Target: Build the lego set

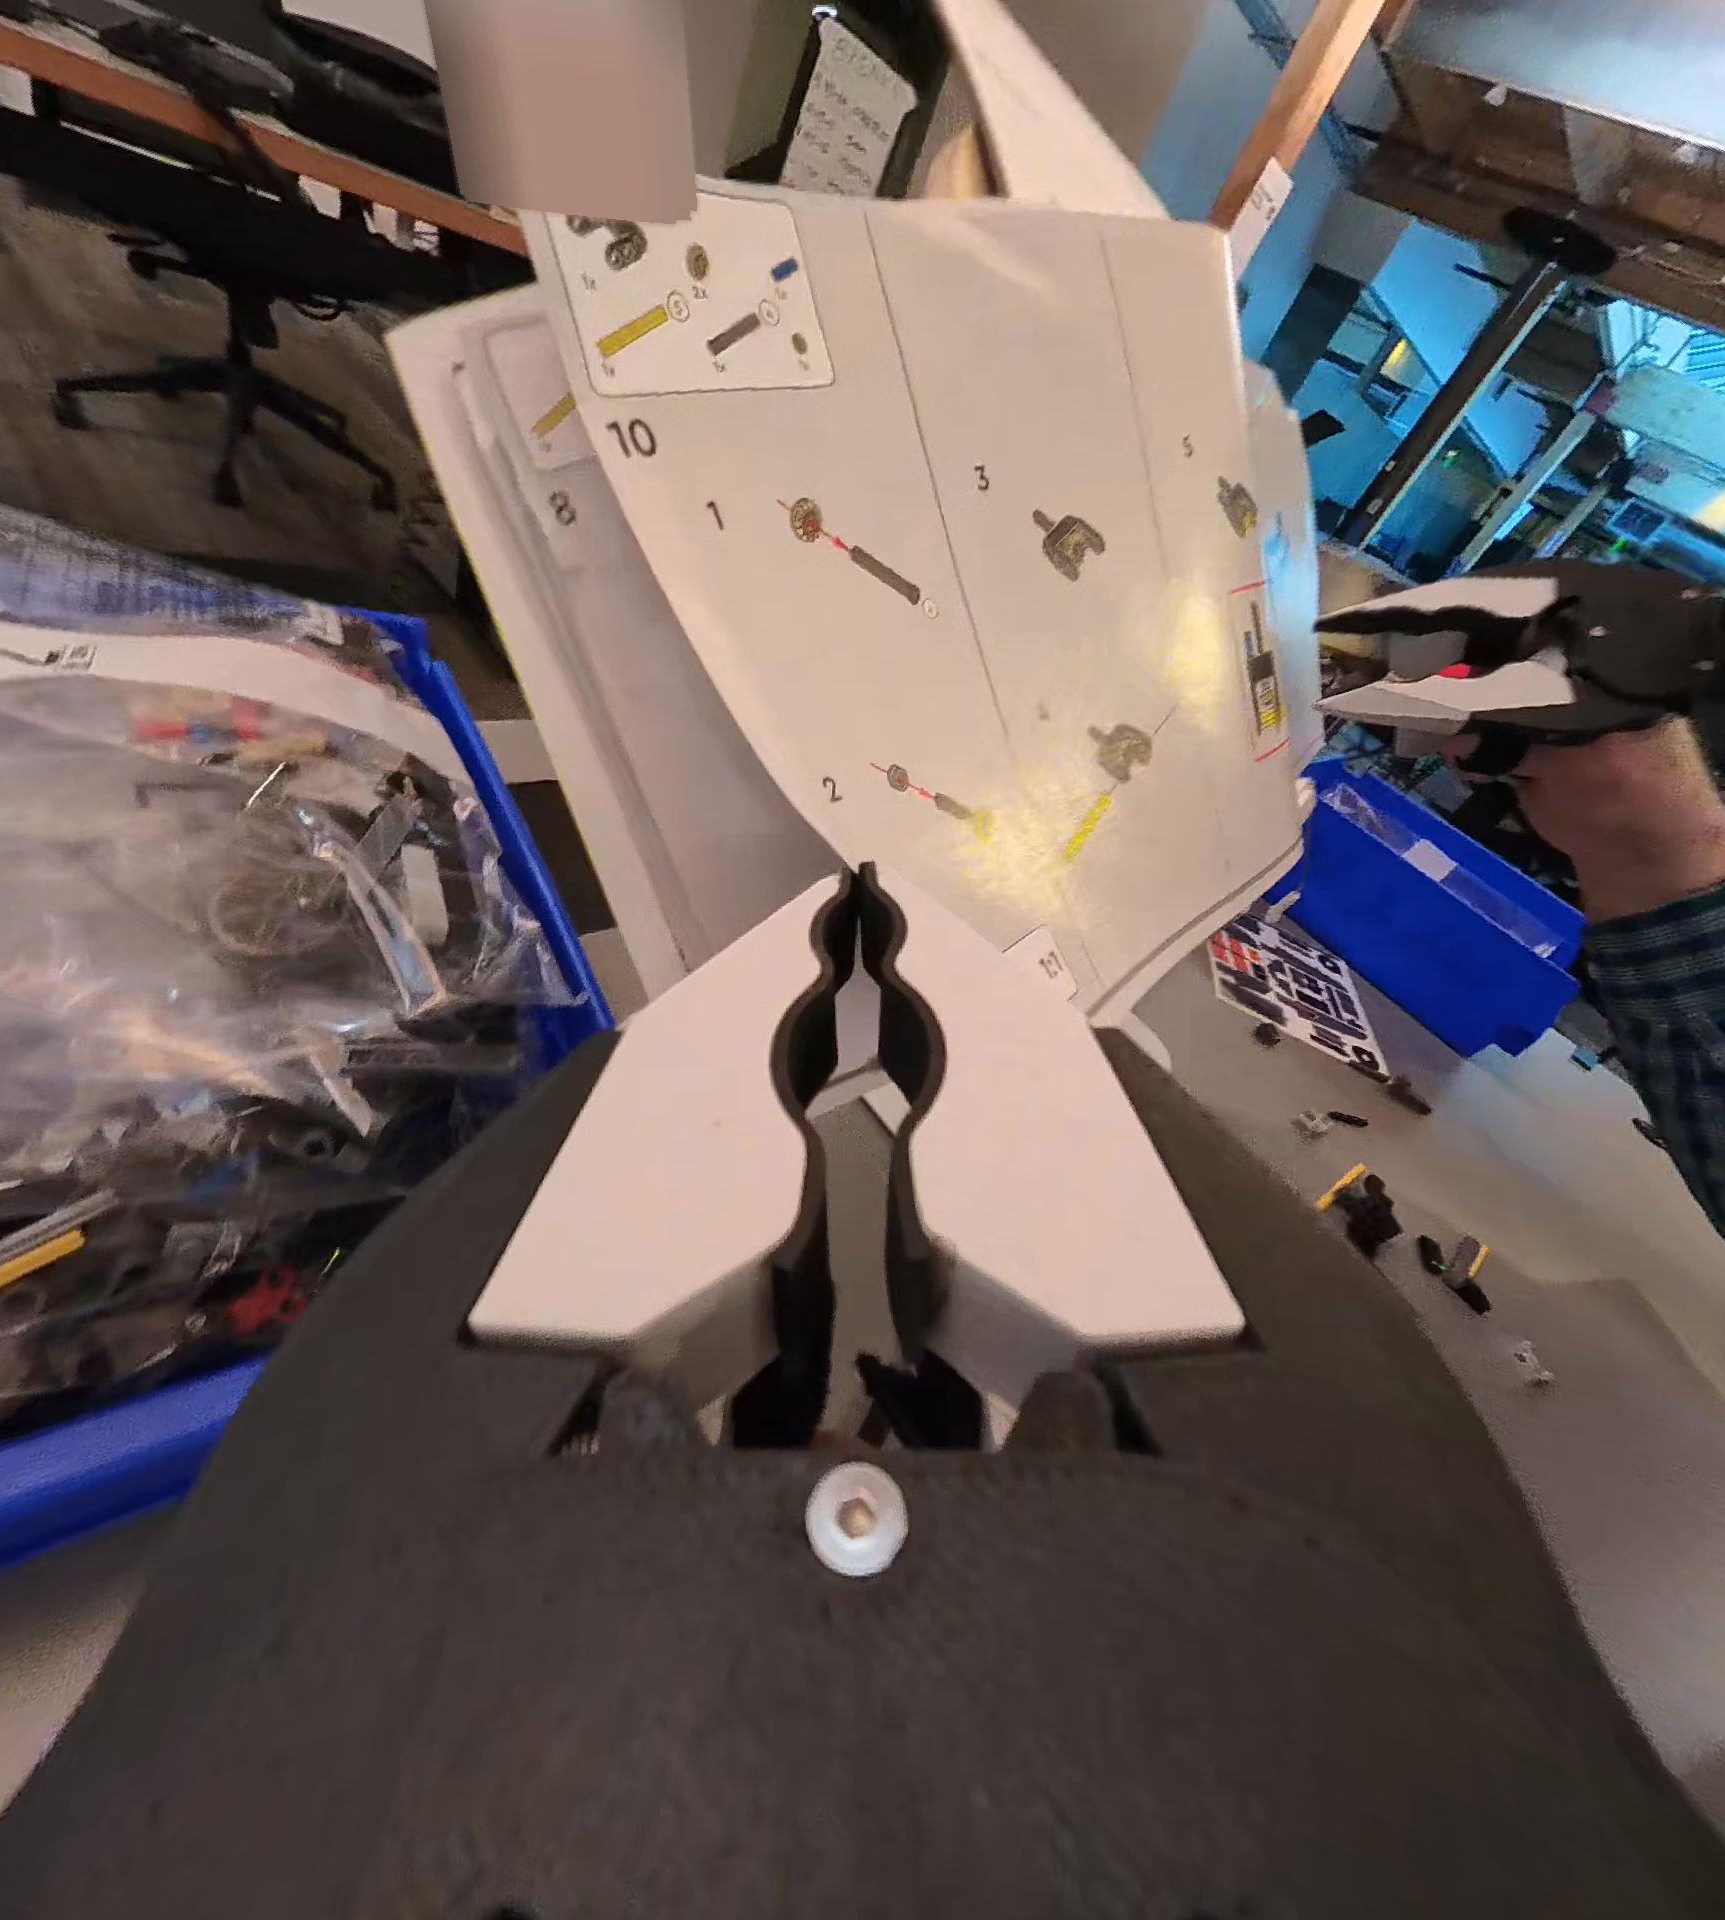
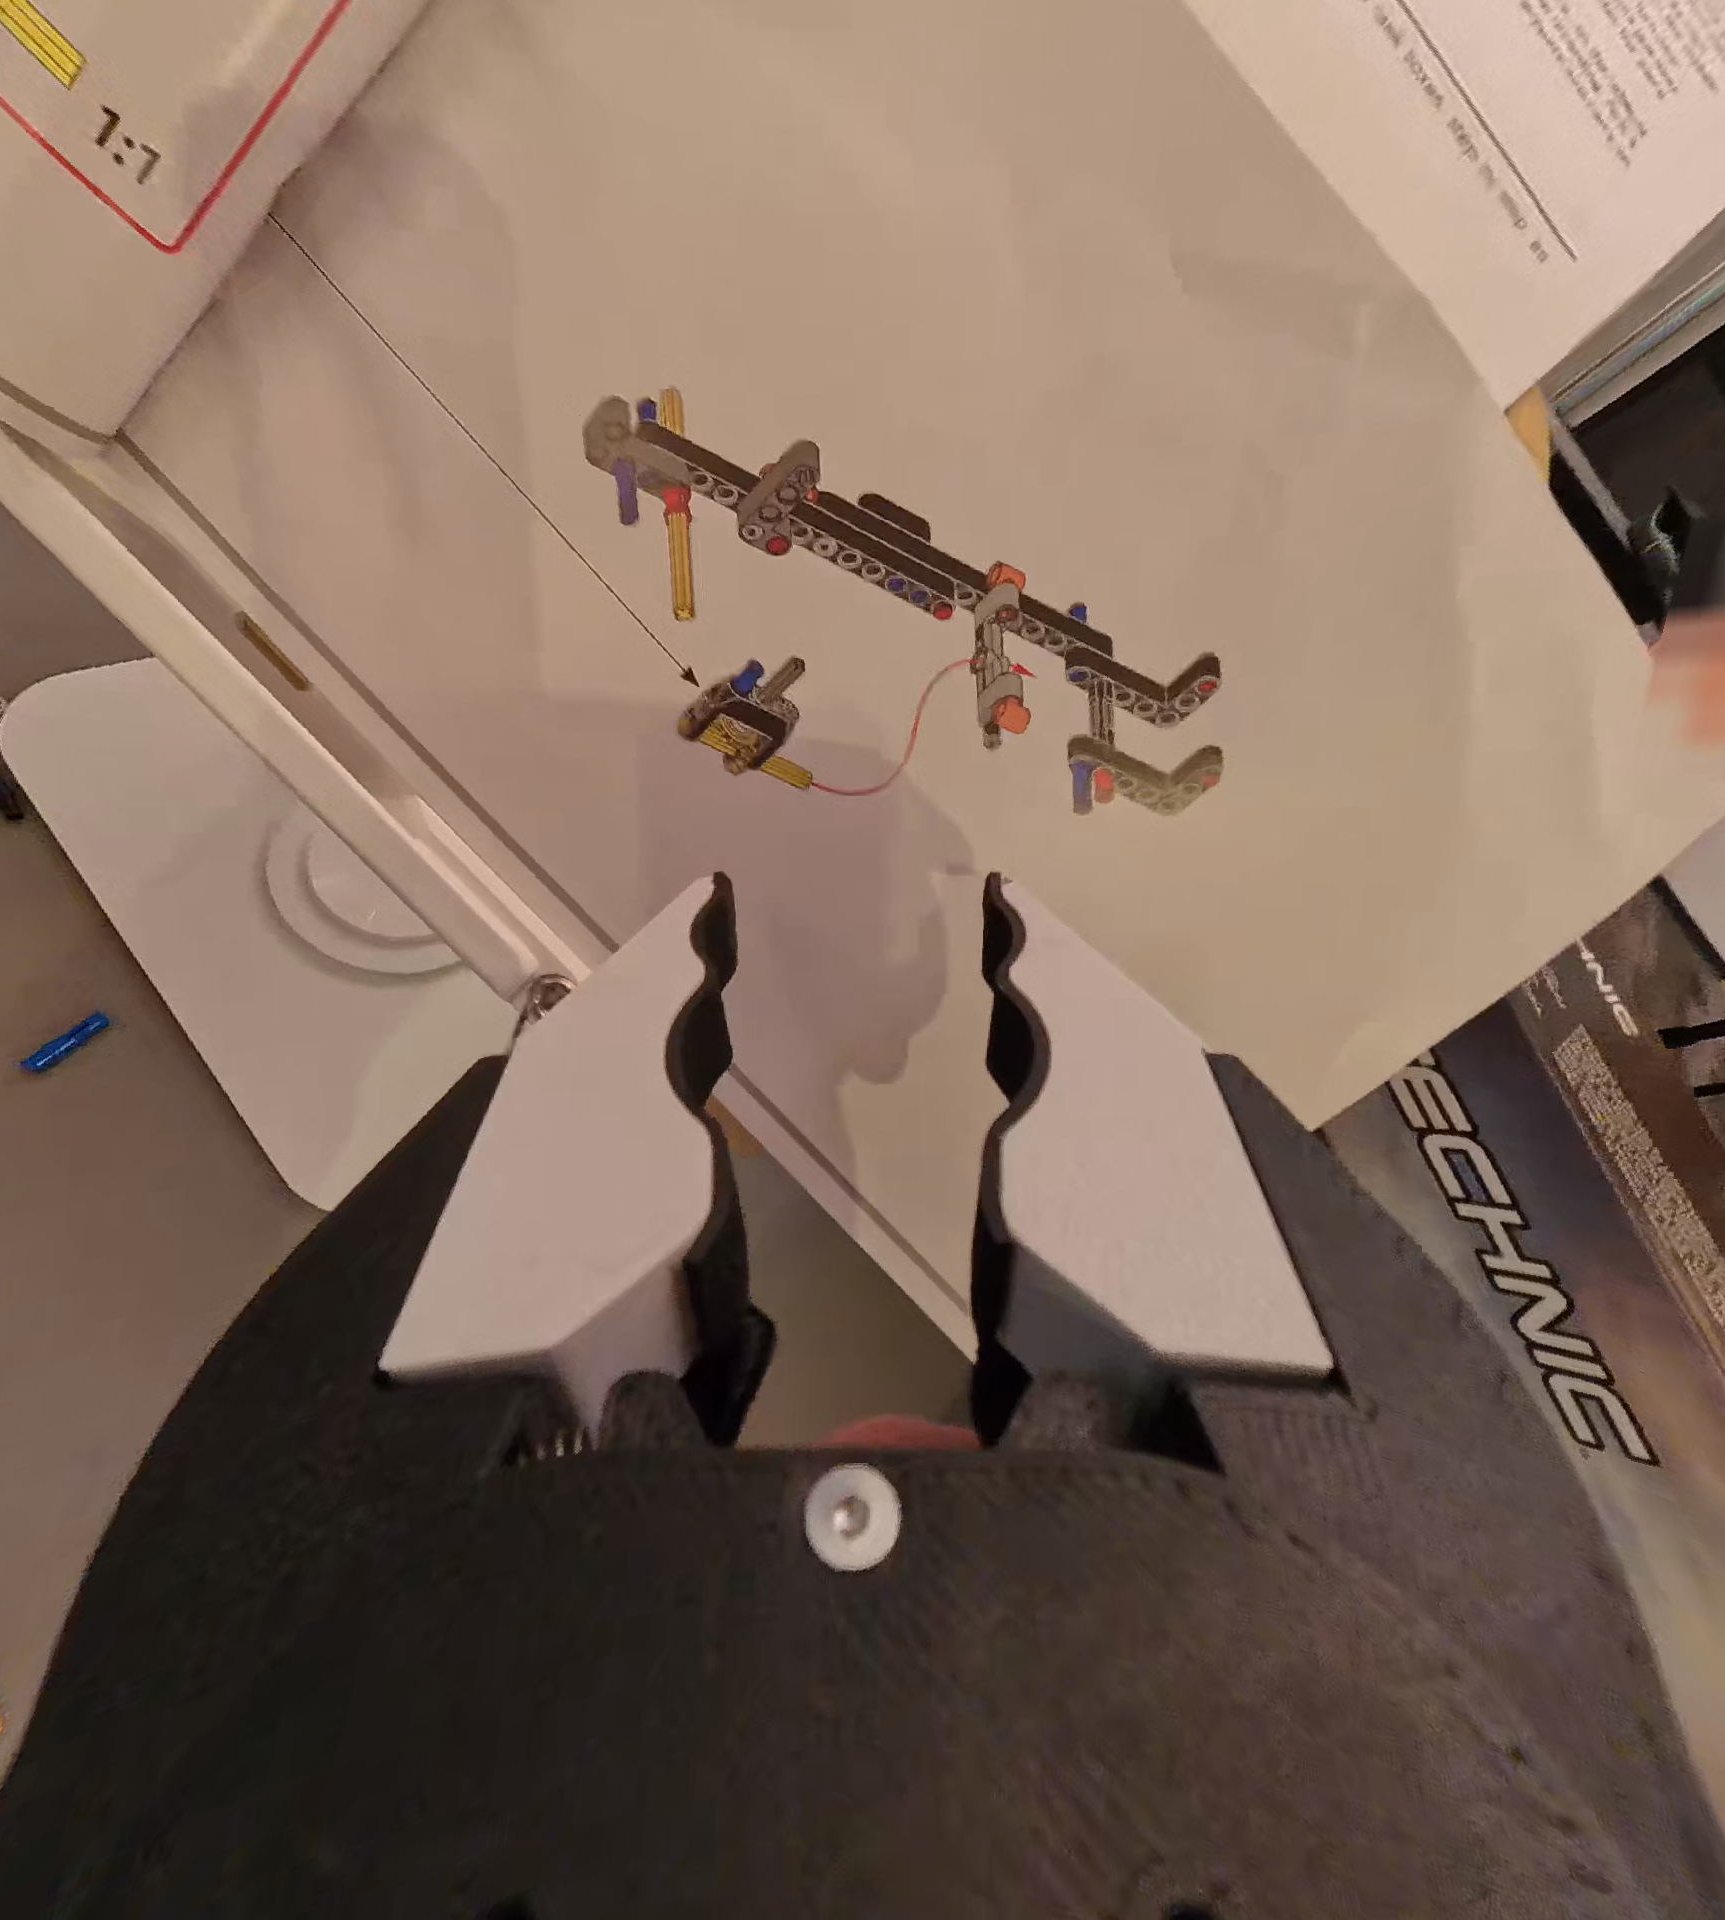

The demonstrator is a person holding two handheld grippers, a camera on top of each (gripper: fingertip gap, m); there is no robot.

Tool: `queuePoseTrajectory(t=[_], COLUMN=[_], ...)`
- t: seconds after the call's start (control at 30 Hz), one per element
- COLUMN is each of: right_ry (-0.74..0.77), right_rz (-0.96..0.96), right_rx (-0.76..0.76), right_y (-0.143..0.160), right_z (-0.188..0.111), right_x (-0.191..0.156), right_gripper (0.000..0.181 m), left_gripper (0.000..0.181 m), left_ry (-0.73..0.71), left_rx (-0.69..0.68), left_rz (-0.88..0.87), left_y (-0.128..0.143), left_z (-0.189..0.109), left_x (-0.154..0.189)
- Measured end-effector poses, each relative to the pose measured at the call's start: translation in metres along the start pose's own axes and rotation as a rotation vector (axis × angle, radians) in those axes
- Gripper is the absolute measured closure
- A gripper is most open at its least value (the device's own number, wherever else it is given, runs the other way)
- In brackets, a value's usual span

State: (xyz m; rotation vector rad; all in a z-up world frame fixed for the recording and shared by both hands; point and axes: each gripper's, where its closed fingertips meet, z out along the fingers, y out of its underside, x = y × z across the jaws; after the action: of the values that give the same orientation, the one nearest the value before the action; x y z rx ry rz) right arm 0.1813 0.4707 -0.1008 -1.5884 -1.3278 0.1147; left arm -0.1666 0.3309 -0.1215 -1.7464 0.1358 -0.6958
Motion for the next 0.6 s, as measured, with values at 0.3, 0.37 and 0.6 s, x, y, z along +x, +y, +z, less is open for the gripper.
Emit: queuePoseTrajectory(t=[0.3,0.37,0.6], right_ry=[-0.150,-0.166,-0.173], right_rz=[-0.182,-0.236,-0.304], right_rx=[0.180,0.189,0.081], right_y=[-0.093,-0.107,-0.114], right_z=[0.014,0.025,0.059], right_x=[-0.086,-0.104,-0.125], right_gripper=[0.149,0.153,0.181], left_gripper=[0.181,0.181,0.181], left_ry=[-0.029,-0.033,-0.045], left_rx=[0.022,0.020,-0.001], left_rz=[-0.010,-0.007,0.009], left_y=[0.007,0.007,0.013], left_z=[0.005,0.006,0.010], left_x=[-0.015,-0.018,-0.032])
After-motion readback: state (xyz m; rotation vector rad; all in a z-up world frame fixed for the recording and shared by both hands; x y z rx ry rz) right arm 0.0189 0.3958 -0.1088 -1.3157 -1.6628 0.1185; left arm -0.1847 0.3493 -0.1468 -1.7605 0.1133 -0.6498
